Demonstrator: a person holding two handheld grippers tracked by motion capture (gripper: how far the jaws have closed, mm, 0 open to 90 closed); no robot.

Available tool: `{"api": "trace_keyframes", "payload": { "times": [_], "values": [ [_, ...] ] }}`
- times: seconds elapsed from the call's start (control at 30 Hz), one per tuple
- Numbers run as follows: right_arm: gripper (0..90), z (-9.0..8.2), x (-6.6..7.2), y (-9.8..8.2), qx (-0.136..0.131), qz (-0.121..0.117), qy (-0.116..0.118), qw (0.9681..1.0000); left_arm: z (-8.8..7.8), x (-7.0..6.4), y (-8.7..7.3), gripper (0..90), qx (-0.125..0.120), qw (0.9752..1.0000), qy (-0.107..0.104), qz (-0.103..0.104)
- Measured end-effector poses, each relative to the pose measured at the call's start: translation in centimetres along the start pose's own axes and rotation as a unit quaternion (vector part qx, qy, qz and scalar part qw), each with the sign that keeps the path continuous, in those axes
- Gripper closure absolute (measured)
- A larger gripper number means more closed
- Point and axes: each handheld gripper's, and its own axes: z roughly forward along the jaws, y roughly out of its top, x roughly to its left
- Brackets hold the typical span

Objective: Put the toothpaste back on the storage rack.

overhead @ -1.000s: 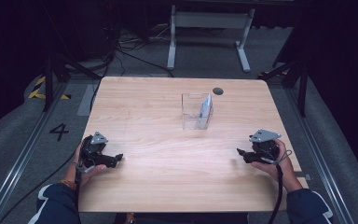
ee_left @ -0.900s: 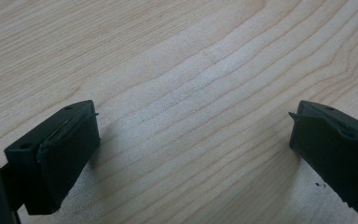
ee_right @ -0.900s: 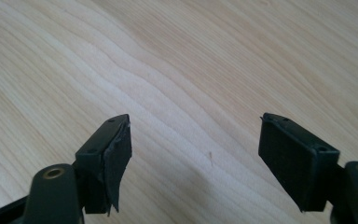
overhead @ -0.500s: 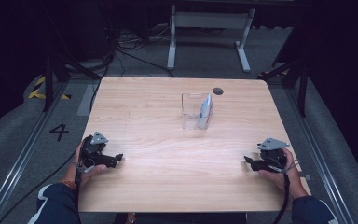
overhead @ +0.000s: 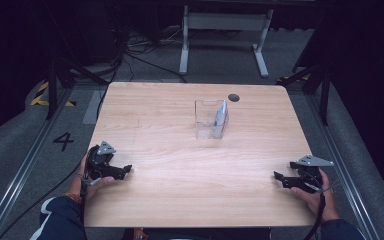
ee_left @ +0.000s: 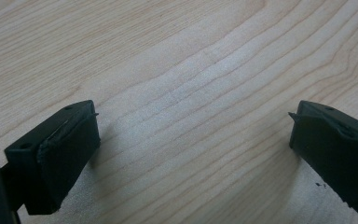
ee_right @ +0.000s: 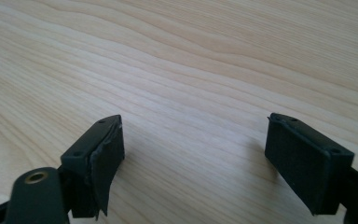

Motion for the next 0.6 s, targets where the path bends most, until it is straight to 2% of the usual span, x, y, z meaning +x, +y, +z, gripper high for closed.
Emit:
{"api": "trace_keyframes", "payload": {
  "times": [0.13, 0.6],
  "values": [
    [20.6, -0.56, -0.55, -0.50, 0.000, 0.016, -0.012, 0.9998, -0.01, -0.02, -0.03, 1.9, -0.001, 1.0000, 0.000, -0.003],
    [20.6, -0.77, -0.67, -0.69, 0.000, 0.013, -0.010, 0.9999, -0.02, -0.08, -0.03, 1.5, 0.001, 1.0000, 0.004, -0.006]
  ]
}}
